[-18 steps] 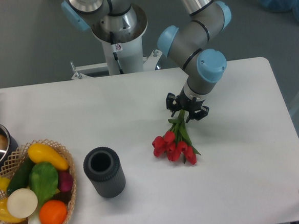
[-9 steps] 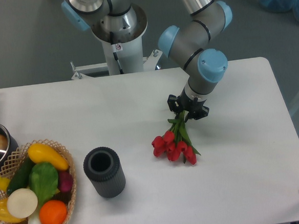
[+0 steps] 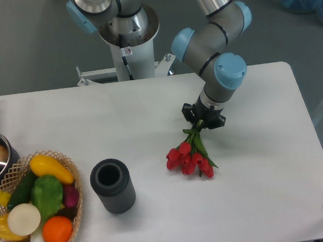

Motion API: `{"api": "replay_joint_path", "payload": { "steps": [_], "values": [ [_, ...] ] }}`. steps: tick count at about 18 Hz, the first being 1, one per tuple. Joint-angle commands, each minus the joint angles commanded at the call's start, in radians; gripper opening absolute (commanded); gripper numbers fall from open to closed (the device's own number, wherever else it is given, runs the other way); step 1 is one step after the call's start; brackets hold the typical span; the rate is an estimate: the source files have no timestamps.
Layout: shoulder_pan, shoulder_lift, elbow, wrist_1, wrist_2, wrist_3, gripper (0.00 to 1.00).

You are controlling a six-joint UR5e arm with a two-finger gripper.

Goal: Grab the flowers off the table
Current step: 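Lift the tulip bunch off the table by its stems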

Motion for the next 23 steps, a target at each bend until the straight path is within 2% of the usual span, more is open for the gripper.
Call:
{"api": "replay_joint_path", "payload": {
  "steps": [6, 23],
  "values": [
    [0.002, 0.003, 0.015, -0.002, 0.002, 0.003, 0.23],
    [0.012, 0.031, 0.149, -0.003, -0.009, 0.006, 0.21]
  ]
}}
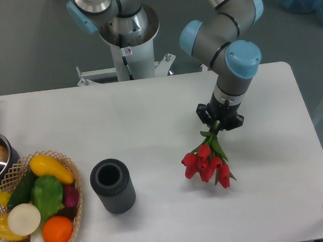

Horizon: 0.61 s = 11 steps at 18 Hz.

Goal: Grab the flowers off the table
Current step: 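Lift the tulip bunch off the table by its stems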

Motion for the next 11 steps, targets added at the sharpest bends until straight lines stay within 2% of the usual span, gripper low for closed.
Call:
{"api": "replay_joint_path", "payload": {
  "steps": [3, 11],
  "values": [
    [0.006, 0.017, 0.015, 0.002, 0.000, 0.000, 0.21],
    [0.034, 0.026, 0.135, -0.002, -0.058, -0.009, 0.21]
  ]
}}
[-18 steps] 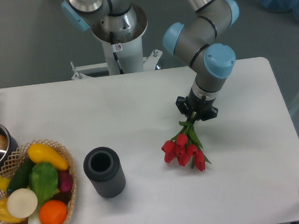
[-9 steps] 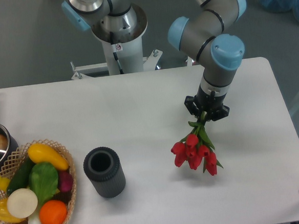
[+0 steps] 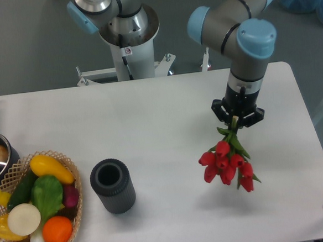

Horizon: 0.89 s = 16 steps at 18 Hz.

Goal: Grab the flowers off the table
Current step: 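Lift the tulip bunch off the table by its stems, then hold the lifted tulips still above the table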

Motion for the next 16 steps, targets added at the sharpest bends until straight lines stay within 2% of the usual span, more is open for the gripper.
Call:
{"api": "replay_joint_path", "payload": {
  "steps": [7, 16],
  "values": [
    [0.075, 0.040, 0.034, 0.000, -0.160, -0.003, 0.21],
    [0.091, 0.046, 0.052, -0.002, -0.189, -0.005, 0.21]
  ]
}}
